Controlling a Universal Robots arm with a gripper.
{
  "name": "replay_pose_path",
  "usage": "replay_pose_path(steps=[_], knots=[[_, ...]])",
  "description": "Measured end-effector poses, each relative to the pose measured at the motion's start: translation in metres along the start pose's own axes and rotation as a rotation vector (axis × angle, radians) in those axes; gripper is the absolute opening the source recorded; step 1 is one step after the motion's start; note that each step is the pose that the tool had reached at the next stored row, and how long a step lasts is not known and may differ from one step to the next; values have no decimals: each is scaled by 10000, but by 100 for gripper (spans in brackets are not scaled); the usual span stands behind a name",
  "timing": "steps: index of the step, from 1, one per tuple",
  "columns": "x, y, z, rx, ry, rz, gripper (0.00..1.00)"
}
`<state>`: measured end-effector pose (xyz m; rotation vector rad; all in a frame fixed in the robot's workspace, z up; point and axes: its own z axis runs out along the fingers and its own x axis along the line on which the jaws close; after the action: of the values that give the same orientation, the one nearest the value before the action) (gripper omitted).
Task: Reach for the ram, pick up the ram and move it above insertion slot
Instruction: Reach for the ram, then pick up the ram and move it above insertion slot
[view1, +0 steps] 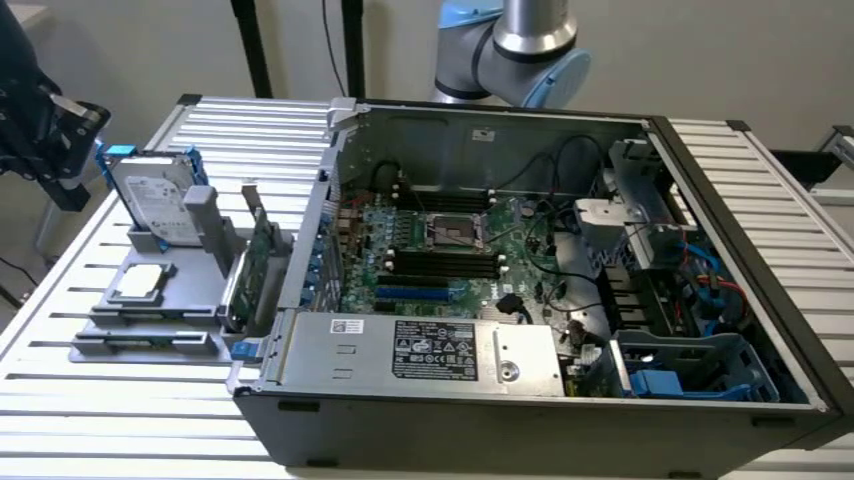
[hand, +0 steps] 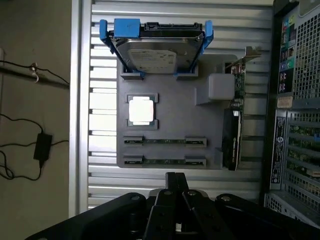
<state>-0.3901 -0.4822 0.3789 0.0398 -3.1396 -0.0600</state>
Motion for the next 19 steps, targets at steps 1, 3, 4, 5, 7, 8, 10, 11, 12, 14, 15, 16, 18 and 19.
replay_pose_path(steps=[1, 3, 4, 5, 7, 8, 10, 11, 12, 14, 15, 16, 18, 19], knots=[[-1, -2, 0, 0, 0, 0, 11], [-1, -2, 0, -1, 0, 2, 11], [-2, -2, 0, -1, 0, 2, 11], [-2, -2, 0, -1, -1, 1, 11], [-2, -2, 0, -1, -1, 0, 11], [-2, -2, 0, -1, -1, 1, 11], [-2, -3, 0, -1, -1, 0, 11], [-2, -3, 0, -1, -1, 1, 11], [-2, -2, 1, -1, -1, 0, 11], [-2, -3, 0, -1, -1, 0, 11], [-2, -2, 1, -1, -1, 1, 11], [-2, -2, 1, -2, -1, 0, 11], [-1, -2, 0, -1, 5, -130, 11], [-1, -2, 0, -1, 12, -320, 11]])
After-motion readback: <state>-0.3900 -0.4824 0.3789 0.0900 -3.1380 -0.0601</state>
